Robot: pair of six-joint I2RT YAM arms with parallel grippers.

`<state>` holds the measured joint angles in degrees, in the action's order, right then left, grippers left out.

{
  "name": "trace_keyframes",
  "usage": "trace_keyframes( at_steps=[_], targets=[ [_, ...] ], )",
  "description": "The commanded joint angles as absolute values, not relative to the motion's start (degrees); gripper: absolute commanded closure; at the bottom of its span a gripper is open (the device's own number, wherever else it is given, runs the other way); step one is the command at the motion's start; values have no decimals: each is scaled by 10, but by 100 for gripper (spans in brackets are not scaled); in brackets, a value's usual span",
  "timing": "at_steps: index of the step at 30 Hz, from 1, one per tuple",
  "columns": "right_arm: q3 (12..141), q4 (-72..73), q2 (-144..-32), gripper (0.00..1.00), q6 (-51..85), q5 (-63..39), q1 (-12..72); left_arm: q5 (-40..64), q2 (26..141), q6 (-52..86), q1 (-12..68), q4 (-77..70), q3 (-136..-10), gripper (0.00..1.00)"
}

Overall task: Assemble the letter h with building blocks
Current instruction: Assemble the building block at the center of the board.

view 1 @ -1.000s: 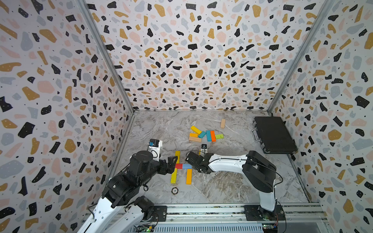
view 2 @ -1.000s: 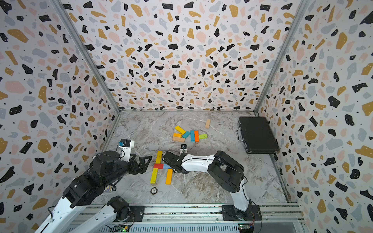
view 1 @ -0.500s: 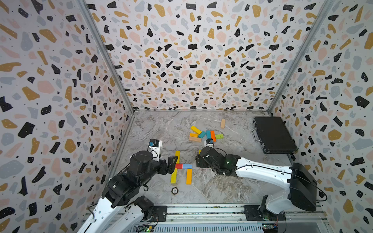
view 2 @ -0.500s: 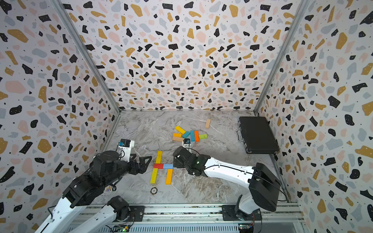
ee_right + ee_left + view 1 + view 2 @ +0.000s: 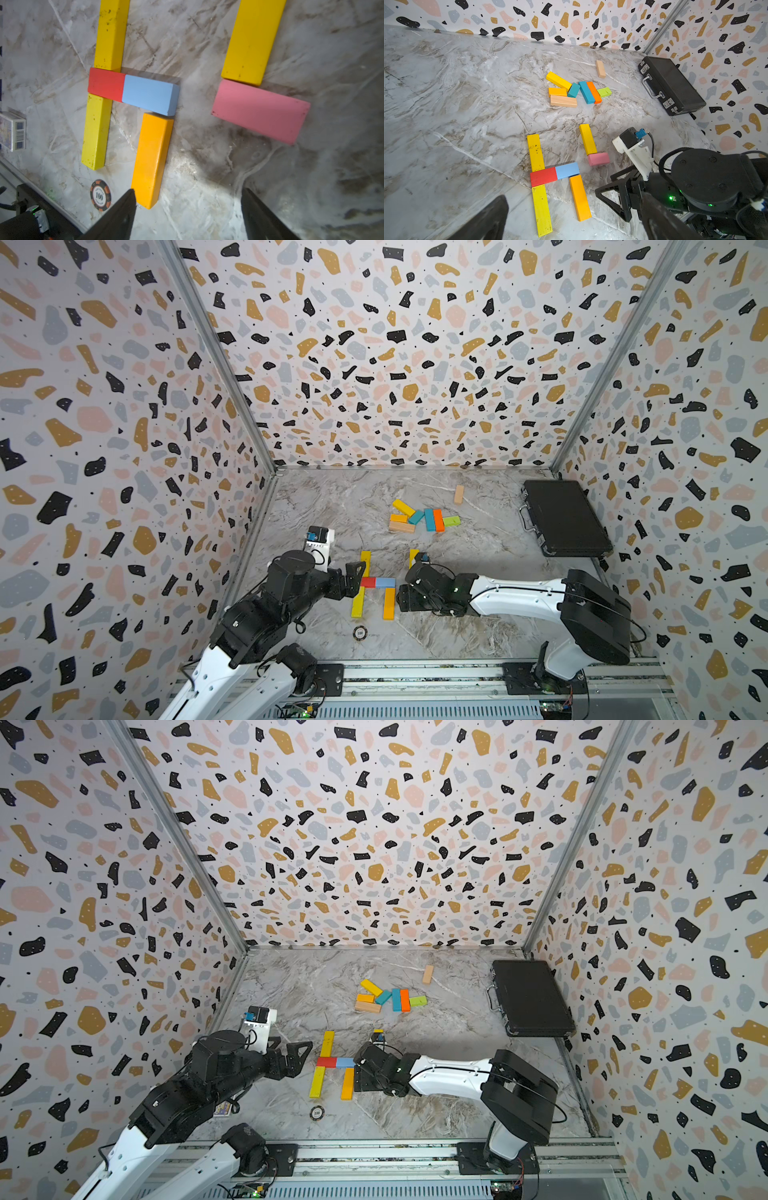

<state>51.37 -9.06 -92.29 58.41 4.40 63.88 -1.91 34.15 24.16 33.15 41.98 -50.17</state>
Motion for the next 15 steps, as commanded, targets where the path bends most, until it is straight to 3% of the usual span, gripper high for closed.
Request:
trace_keyframes(
  at_steps=[1,15],
  targets=[
    [511,-94,-920,19,605,72,637,-17,342,235,330,404,-502,1],
    [507,-63,-956,18,625,45,617,-18,341,235,329,405,-502,1]
  ],
)
